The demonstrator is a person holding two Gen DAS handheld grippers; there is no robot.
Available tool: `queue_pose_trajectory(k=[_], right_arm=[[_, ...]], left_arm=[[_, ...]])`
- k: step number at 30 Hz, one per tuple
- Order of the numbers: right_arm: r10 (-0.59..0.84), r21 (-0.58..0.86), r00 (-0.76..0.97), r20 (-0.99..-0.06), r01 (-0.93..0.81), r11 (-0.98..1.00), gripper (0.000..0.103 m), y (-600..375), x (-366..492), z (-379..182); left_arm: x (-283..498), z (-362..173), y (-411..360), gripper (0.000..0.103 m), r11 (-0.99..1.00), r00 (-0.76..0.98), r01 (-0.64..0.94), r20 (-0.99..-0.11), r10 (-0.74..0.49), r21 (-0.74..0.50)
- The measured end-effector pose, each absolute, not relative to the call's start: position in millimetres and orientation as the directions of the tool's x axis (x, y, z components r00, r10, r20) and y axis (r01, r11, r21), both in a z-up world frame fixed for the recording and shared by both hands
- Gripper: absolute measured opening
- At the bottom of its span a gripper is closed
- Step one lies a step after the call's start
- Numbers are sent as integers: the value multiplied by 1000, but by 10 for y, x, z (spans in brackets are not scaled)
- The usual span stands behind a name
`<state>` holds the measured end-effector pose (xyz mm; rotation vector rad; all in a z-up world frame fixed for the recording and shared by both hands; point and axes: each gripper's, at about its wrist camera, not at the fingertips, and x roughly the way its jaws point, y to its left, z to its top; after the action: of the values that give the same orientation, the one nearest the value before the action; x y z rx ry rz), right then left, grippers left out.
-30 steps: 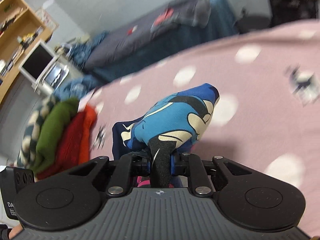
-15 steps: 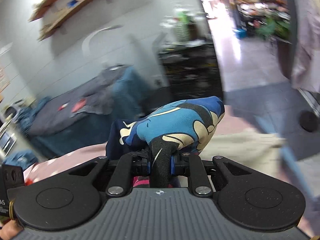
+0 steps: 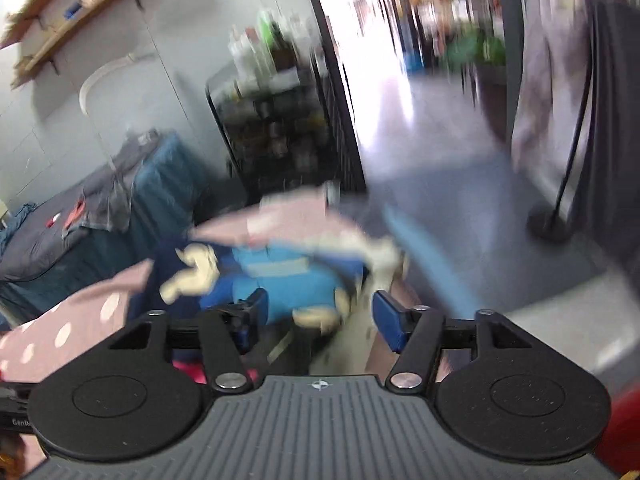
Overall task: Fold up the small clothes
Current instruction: 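Carry the folded shirt with both grippers over the cream dotted garment, then lower the shirt onto the cream dotted garment and open both grippers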
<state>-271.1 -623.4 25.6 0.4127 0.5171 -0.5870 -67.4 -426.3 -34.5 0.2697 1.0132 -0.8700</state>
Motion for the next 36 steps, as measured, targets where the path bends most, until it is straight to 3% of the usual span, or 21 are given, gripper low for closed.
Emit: queue_pose_trajectory(k=[3, 8, 11, 15, 18, 20, 22, 23, 24, 25, 26, 29, 36], right_arm=[[-323, 184, 787, -525, 476, 860, 74, -6091, -2676, 392], [-206, 98, 758, -619, 335, 937, 58, -5702, -2536, 192], [-187, 54, 684, -705, 315, 948, 58, -5521, -2562, -92], [-230, 19, 626, -745, 365, 931, 59, -5472, -2658, -270], [-215, 61, 634, -743, 384, 921, 59, -5542, -2694, -208], [-216, 75, 620, -754, 408, 910, 59, -5592, -2679, -154], [-225, 60, 597, -770, 419, 906, 61, -5597, -2644, -43], [-235, 49, 598, -766, 420, 906, 65, -5590, -2618, 27], [-244, 41, 604, -759, 419, 907, 77, -5588, -2597, 91], [-250, 37, 611, -751, 418, 908, 85, -5589, -2593, 192], [-254, 36, 616, -746, 417, 908, 101, -5603, -2566, 251], [-254, 16, 620, -742, 395, 919, 103, -5617, -2506, 498], [-232, -49, 550, -802, 327, 944, 103, -5592, -2306, 712]], left_arm=[[-682, -117, -4295, 56, 646, 308, 753, -798, -517, -128], [-952, 274, -4625, 56, 468, 210, 863, -705, -677, -192], [-1190, 143, -4851, 52, 390, 124, 900, -744, -657, -194], [-1303, -243, -4981, 52, 420, 160, 902, -827, -539, -99], [-1281, -313, -4922, 65, 446, 174, 890, -832, -526, -96], [-1279, -255, -4841, 68, 445, 196, 893, -839, -508, -61], [-1287, -123, -4784, 72, 441, 226, 897, -840, -494, -18], [-1237, -51, -4825, 83, 441, 241, 897, -840, -487, 1], [-1253, 34, -4788, 97, 441, 253, 897, -838, -483, 16], [-1267, 132, -4747, 103, 442, 261, 897, -835, -484, 24], [-1268, 237, -4707, 103, 442, 267, 897, -828, -494, 25], [-1290, 514, -4633, 103, 421, 266, 906, -818, -510, 32], [-1235, 715, -4693, 103, 423, 231, 905, -882, -410, 41]])
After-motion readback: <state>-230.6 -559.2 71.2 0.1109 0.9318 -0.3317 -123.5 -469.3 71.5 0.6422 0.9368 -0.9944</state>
